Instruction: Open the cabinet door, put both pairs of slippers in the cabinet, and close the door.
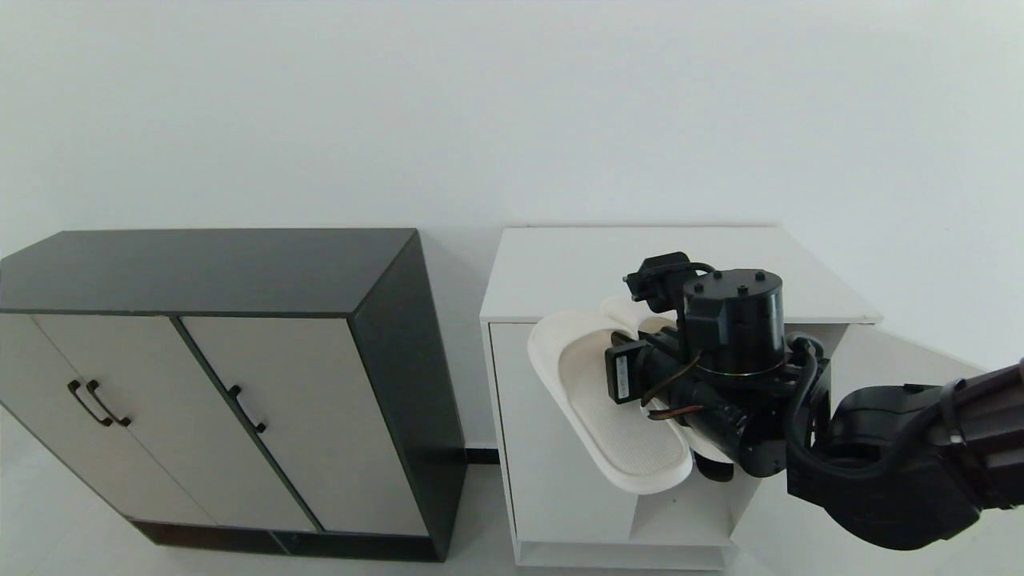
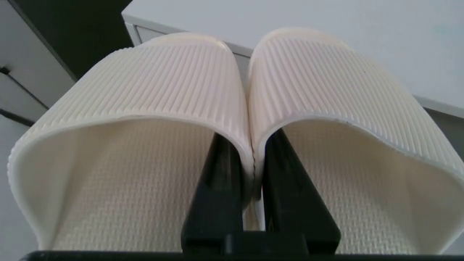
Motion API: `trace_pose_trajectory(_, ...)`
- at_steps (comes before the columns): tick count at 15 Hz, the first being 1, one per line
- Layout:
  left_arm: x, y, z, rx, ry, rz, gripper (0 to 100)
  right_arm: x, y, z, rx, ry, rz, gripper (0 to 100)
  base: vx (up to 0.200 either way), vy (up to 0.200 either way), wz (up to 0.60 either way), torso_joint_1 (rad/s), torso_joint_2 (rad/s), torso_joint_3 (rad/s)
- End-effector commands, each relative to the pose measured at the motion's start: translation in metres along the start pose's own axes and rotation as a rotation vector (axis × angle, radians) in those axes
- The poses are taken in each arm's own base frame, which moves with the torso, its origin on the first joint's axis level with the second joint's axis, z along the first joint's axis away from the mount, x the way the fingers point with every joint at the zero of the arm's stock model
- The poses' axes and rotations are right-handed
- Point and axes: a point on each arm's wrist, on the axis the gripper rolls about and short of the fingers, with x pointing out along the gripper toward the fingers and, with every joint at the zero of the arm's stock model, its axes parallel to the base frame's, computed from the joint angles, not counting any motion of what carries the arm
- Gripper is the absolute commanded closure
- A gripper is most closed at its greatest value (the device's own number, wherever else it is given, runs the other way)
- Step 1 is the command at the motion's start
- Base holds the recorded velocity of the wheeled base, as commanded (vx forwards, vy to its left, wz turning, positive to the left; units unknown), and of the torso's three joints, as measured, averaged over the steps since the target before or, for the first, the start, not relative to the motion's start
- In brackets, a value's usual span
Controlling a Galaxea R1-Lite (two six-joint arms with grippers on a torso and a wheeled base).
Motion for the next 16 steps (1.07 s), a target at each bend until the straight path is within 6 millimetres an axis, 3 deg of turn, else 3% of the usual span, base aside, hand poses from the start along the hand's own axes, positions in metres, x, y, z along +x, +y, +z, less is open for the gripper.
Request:
trace_pose_trajectory(1, 0.000, 0.000, 0.000, 0.000, 0.000, -0.001, 100, 0.001, 0.001, -0.002, -0.004, 0.004, -0.001, 100, 0.000, 0.000, 0.00, 0.000, 0.00, 0.000)
trace_pose_trajectory(6, 0.000, 0.000, 0.000, 0.000, 0.000, 0.001, 100, 0.001, 0.001, -0.002, -0.004, 0.004, 0.002, 100, 0.000, 0.000, 0.00, 0.000, 0.00, 0.000)
trace_pose_trajectory(11, 0.000, 0.000, 0.000, 0.000, 0.000, 0.001, 100, 0.001, 0.001, -0.004, -0.008, 0.011, 0.003, 100, 0.000, -0.200, 0.00, 0.005, 0.01, 0.006)
trace_pose_trajectory(16, 0.000, 0.000, 0.000, 0.000, 0.000, 0.001, 100, -0.014, -0.004, -0.003, -0.013, 0.019, 0.077, 100, 0.000, -0.200, 0.00, 0.000, 0.00, 0.001)
